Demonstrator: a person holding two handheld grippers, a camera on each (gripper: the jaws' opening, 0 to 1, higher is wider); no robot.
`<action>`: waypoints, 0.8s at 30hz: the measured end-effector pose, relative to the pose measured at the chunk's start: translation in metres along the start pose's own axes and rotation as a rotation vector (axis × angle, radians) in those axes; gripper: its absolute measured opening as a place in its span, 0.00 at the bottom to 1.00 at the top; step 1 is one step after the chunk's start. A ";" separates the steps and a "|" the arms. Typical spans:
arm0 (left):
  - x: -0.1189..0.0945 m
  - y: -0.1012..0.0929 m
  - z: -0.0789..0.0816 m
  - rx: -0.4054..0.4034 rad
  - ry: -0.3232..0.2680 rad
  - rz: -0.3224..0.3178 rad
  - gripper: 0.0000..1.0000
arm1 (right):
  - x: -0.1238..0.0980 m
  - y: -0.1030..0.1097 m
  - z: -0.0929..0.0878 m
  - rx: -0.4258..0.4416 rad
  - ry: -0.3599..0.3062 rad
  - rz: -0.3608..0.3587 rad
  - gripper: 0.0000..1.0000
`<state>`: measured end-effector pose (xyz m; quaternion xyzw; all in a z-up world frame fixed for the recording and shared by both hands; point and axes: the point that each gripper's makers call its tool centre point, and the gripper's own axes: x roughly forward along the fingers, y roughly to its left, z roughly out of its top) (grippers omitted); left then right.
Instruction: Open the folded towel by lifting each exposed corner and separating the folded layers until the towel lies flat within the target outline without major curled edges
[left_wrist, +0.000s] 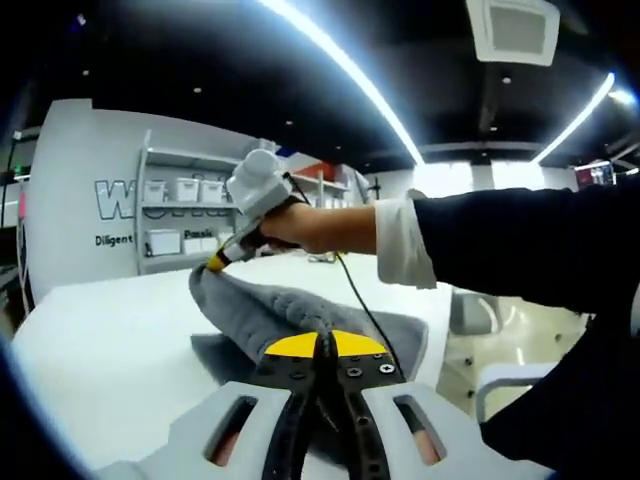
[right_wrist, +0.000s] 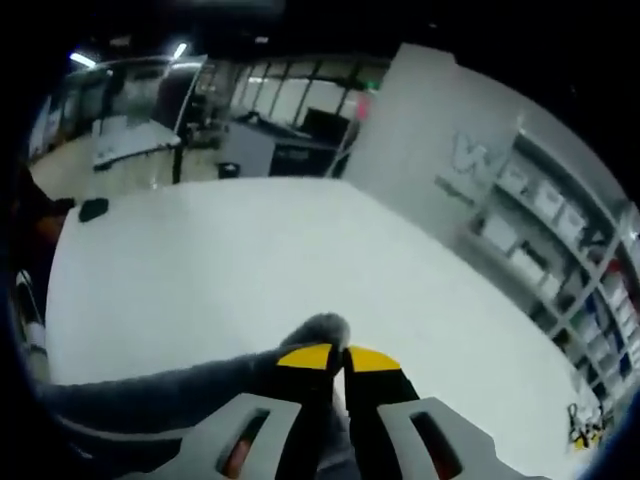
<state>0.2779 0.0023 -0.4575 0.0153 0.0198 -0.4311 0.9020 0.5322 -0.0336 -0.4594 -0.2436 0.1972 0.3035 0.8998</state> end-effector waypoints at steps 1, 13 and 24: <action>-0.002 0.002 0.001 0.000 -0.002 0.005 0.03 | 0.003 0.002 0.002 0.010 -0.003 0.002 0.00; -0.026 0.018 0.002 -0.009 0.001 0.034 0.03 | 0.020 0.023 0.028 0.015 -0.023 0.036 0.00; -0.059 0.040 0.004 -0.028 -0.001 0.087 0.03 | 0.037 0.049 0.037 0.121 -0.040 0.094 0.00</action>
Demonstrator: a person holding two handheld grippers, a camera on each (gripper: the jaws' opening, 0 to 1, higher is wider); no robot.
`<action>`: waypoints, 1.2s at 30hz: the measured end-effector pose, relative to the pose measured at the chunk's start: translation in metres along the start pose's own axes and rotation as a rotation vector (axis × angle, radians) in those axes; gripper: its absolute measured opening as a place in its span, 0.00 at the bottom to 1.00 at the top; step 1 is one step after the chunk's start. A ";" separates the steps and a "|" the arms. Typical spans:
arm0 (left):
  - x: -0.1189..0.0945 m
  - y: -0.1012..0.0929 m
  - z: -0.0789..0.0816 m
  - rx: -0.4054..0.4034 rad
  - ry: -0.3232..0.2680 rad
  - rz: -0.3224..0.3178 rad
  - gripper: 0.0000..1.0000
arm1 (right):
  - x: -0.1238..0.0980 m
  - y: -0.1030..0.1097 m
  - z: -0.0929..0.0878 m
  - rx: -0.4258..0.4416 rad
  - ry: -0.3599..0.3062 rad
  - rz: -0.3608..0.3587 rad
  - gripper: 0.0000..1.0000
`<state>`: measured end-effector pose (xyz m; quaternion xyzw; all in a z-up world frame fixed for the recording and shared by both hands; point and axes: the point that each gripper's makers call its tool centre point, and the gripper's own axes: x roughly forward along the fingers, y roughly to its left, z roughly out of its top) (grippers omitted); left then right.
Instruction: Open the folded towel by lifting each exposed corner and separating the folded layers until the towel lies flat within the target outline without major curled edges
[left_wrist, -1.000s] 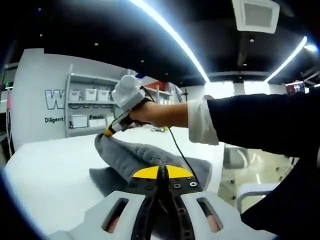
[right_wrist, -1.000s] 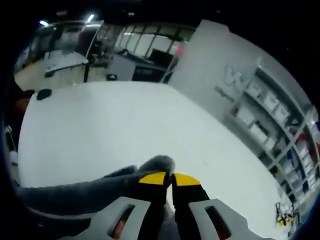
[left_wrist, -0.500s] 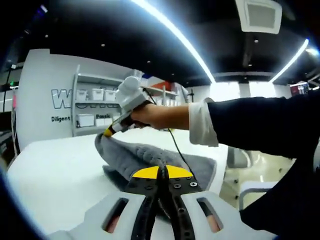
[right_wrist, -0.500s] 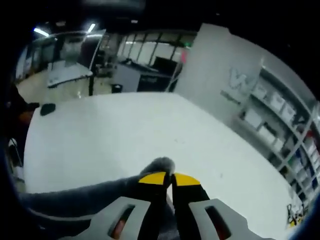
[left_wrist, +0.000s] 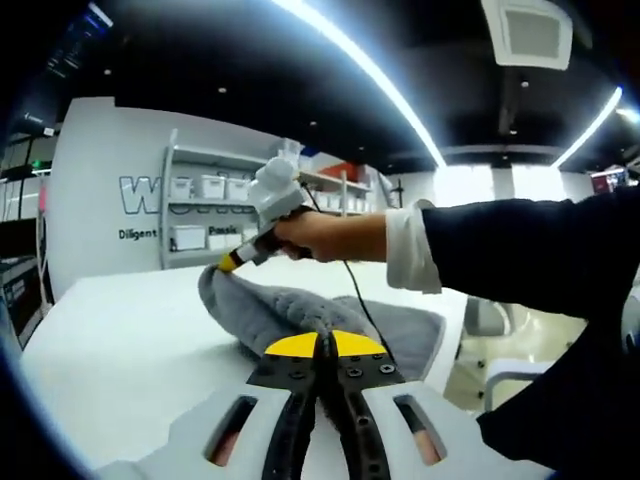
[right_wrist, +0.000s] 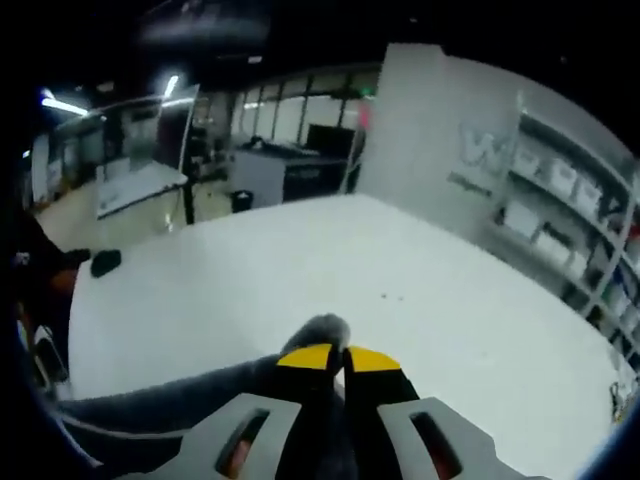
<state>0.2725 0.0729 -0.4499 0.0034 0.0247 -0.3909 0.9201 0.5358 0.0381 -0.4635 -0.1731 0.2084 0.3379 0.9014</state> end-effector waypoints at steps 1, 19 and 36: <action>-0.002 0.001 0.000 0.001 -0.001 0.004 0.03 | 0.000 0.001 0.001 0.003 0.000 0.003 0.00; -0.030 0.018 0.011 -0.009 -0.036 0.054 0.03 | 0.013 0.036 0.024 -0.030 0.001 0.049 0.00; -0.052 0.053 0.015 -0.034 -0.068 0.118 0.03 | 0.039 0.061 0.049 -0.028 -0.031 0.078 0.00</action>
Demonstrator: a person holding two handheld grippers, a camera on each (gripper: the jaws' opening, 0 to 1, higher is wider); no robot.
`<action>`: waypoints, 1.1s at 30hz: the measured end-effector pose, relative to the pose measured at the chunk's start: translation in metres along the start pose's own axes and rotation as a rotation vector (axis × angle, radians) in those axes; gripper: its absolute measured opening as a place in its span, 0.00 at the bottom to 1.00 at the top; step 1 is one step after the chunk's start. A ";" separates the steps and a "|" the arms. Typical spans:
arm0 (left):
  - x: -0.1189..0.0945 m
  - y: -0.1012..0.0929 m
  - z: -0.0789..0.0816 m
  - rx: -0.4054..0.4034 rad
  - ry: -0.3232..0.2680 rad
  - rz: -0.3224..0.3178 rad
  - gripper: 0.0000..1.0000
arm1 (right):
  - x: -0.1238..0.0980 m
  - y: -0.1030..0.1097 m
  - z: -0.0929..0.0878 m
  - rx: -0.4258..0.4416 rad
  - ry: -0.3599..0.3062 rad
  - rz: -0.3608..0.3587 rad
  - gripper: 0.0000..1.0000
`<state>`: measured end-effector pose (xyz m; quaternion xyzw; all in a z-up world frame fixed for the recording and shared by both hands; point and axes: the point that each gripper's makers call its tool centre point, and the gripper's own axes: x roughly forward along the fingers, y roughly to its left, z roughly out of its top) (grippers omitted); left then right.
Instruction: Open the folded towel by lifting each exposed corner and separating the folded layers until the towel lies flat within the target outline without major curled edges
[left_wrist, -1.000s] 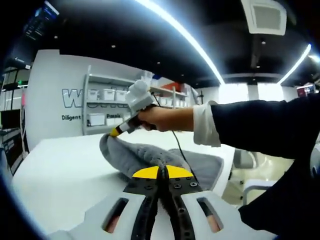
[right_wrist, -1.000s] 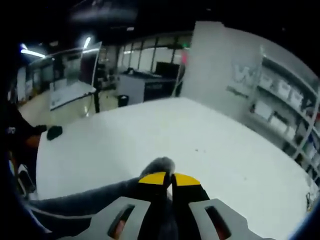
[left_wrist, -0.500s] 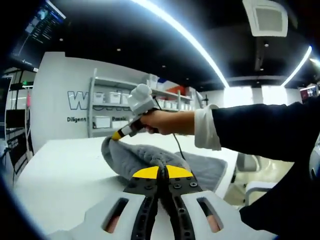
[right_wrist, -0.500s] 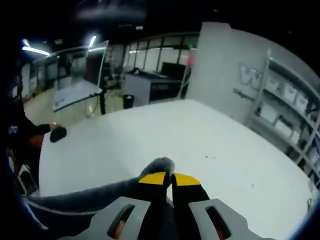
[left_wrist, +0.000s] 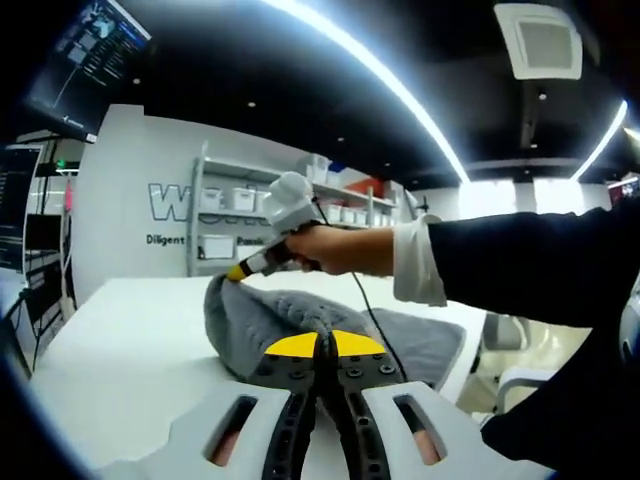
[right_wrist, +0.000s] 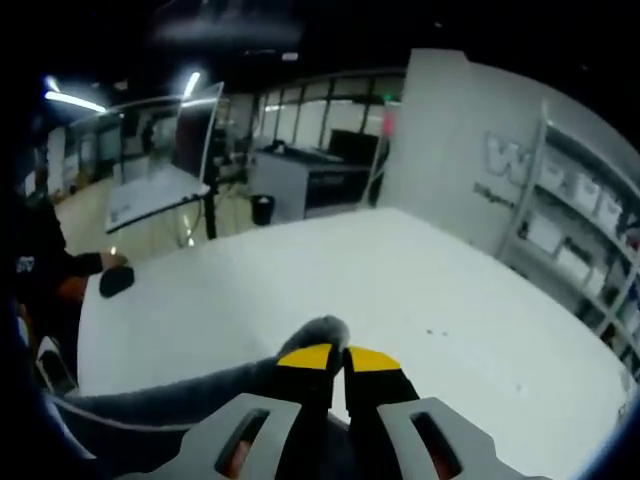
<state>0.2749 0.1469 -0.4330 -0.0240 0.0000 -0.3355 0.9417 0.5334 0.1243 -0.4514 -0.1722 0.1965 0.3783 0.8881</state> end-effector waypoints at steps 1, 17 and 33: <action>-0.002 0.004 0.001 -0.001 -0.003 0.009 0.03 | 0.001 0.000 0.001 0.017 -0.006 0.005 0.00; -0.039 0.053 0.012 -0.045 -0.050 0.121 0.03 | 0.024 0.025 0.016 0.128 -0.038 0.077 0.00; -0.059 0.078 0.016 -0.052 -0.078 0.191 0.03 | 0.036 0.040 0.037 0.190 -0.089 0.136 0.00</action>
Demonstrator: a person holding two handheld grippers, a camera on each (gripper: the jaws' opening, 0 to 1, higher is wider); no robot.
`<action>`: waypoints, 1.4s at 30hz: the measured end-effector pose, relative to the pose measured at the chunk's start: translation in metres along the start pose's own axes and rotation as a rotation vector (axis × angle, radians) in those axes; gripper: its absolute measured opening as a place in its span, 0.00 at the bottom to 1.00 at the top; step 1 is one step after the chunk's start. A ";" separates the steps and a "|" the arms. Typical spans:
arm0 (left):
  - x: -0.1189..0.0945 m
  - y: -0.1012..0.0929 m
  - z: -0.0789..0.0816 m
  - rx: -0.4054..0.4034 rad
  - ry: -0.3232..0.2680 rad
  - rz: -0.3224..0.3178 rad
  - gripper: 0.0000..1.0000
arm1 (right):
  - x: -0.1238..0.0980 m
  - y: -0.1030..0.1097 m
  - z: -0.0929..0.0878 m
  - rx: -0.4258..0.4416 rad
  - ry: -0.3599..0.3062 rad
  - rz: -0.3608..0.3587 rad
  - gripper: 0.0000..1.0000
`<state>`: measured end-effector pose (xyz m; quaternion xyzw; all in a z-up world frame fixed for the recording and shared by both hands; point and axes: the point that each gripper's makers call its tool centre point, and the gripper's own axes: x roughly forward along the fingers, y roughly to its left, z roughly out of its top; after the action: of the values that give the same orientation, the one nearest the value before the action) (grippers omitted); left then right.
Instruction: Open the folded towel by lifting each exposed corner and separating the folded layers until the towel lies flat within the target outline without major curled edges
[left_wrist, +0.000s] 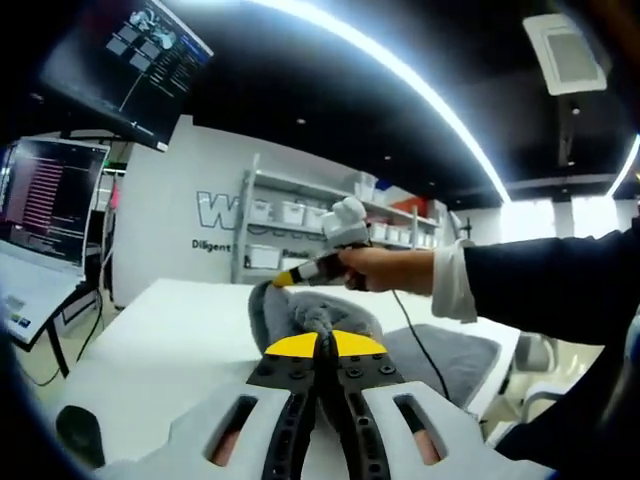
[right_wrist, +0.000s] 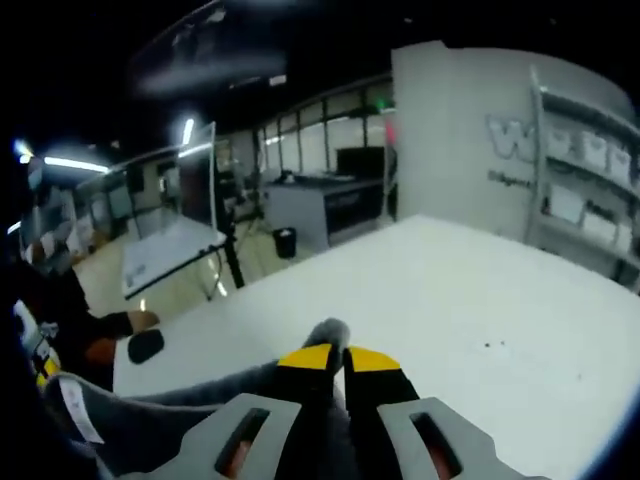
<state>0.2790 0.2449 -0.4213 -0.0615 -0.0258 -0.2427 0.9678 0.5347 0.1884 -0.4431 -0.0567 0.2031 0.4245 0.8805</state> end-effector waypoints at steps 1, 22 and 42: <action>-0.001 0.001 0.000 -0.004 -0.004 0.006 0.03 | 0.002 0.001 0.000 0.003 -0.001 0.004 0.00; -0.030 0.027 -0.017 -0.034 0.014 0.077 0.03 | 0.040 0.047 0.019 -0.038 -0.021 0.074 0.00; -0.037 0.037 -0.056 -0.020 0.102 0.113 0.03 | 0.083 0.066 0.025 -0.132 0.020 0.094 0.01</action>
<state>0.2651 0.2876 -0.4837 -0.0603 0.0293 -0.1905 0.9794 0.5371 0.2970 -0.4494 -0.1094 0.1858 0.4774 0.8518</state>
